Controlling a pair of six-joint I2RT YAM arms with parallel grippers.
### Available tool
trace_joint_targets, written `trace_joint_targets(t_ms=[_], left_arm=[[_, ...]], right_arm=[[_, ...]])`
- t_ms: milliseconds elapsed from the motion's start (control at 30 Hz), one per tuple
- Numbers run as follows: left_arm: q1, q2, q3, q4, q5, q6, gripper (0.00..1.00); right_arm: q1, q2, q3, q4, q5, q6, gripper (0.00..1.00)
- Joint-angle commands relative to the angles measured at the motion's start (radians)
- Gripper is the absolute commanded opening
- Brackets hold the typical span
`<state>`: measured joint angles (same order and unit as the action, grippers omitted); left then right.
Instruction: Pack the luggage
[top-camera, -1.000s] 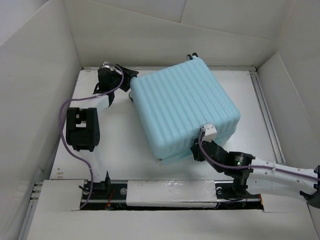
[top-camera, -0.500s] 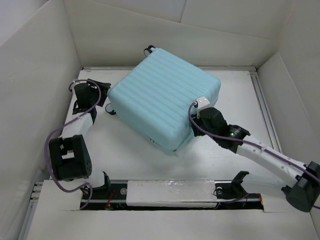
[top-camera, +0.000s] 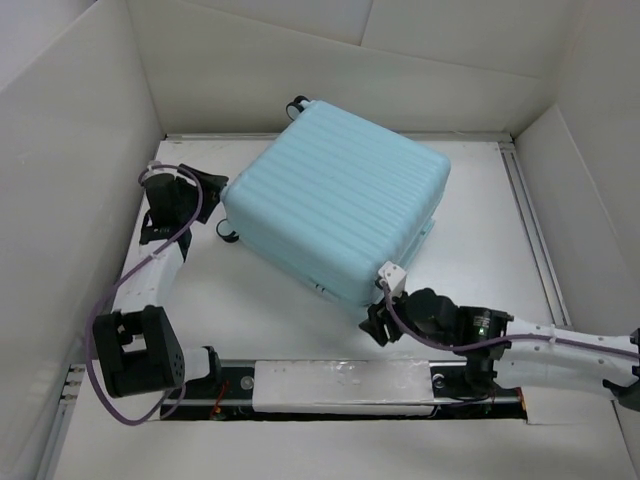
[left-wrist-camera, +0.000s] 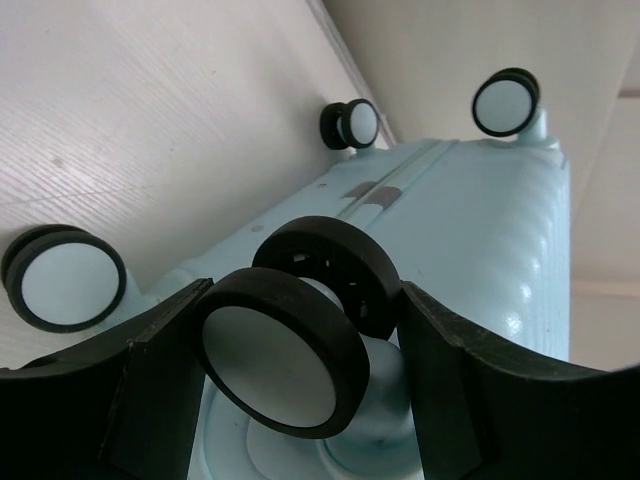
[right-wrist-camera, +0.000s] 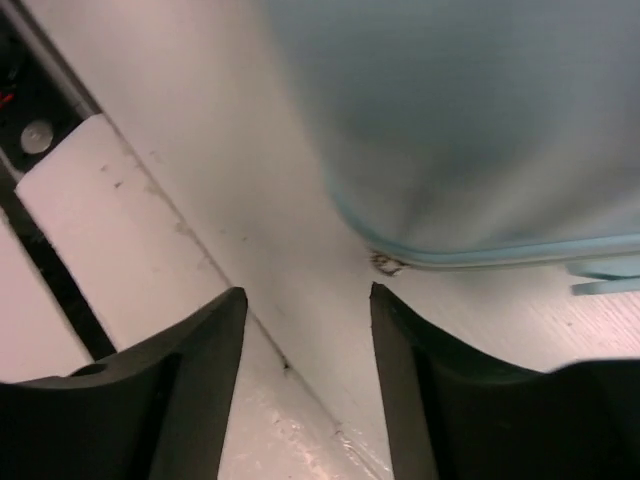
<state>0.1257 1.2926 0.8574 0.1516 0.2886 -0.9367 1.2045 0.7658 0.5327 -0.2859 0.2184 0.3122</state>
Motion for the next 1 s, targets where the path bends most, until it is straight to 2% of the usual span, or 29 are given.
trace_joint_targets(t_ms=[0,33,367,467,567,600,700,733,767,867,967], left_arm=[[-0.038,-0.110,0.023,0.092,0.168,0.018,0.00],[-0.038,-0.124,0.023,0.092,0.169,0.009,0.00],[-0.038,-0.185,-0.070,0.114,0.179,0.009,0.00],[-0.038,-0.185,-0.093,0.114,0.170,0.009,0.00],[-0.038,-0.185,-0.130,0.124,0.161,0.009,0.00],[-0.038,-0.194,-0.141,0.138,0.161,0.009,0.00],[-0.038,-0.194,-0.190,0.167,0.170,-0.011,0.00],[-0.038,-0.203,-0.199,0.178,0.170,-0.011,0.00],[-0.038,-0.204,-0.213,0.178,0.170,-0.011,0.00],[-0.038,-0.231,-0.244,0.187,0.170,-0.011,0.00],[-0.038,-0.271,-0.299,0.220,0.181,-0.036,0.00]], right_arm=[[0.099,0.001,0.006,0.056,0.133,0.050,0.60],[0.108,0.015,0.006,0.083,0.151,0.062,0.66],[0.119,0.145,-0.088,0.209,0.496,0.211,0.66],[0.139,0.187,-0.111,0.325,0.548,0.211,0.62],[0.159,0.227,-0.122,0.442,0.573,0.185,0.51],[0.159,0.237,-0.131,0.496,0.585,0.185,0.40],[0.182,0.279,-0.131,0.550,0.636,0.185,0.17],[0.182,0.288,-0.131,0.550,0.657,0.201,0.04],[0.182,0.288,-0.131,0.550,0.671,0.202,0.00],[0.164,0.231,-0.083,0.505,0.702,0.148,0.00],[0.035,0.105,-0.031,0.481,0.589,-0.002,0.00]])
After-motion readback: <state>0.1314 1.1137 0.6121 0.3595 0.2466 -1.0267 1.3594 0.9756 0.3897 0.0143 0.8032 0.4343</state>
